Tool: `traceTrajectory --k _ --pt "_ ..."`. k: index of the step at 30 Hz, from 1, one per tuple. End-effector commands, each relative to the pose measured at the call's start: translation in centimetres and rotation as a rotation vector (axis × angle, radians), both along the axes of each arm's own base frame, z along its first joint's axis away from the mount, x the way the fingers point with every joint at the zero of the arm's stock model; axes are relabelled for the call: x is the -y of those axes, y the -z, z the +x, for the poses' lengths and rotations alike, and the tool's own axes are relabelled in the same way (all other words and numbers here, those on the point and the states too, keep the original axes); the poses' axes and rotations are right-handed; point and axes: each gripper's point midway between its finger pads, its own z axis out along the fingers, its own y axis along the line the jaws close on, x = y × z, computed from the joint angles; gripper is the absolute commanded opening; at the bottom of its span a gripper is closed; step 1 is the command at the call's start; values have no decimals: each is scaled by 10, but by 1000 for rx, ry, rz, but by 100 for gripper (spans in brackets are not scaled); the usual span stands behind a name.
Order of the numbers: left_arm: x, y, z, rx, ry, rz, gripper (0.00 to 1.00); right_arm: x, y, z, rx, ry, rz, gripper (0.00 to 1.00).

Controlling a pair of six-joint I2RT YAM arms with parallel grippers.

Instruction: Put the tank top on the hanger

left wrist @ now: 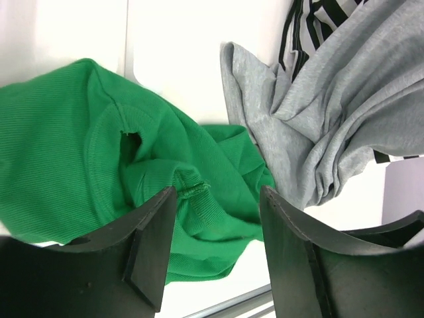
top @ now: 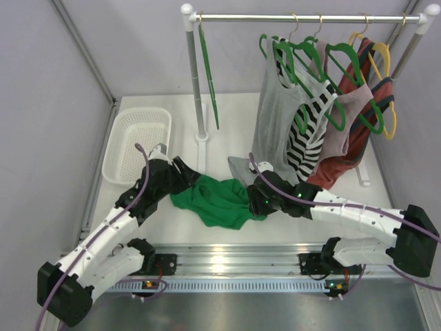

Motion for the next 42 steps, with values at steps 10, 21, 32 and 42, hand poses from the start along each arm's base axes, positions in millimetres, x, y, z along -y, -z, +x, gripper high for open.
traceTrajectory --k 10,21,32,42 --pt "-14 -49 -1 83 -9 66 59 -9 -125 20 173 37 189 82" --pt "-17 -66 -5 111 -3 71 59 -23 -304 82 490 78 372 90" --pt "-14 -75 -4 128 22 74 59 -75 -409 181 751 132 349 95" --pt "-17 -77 -6 131 27 101 59 -112 -372 224 779 126 288 89"
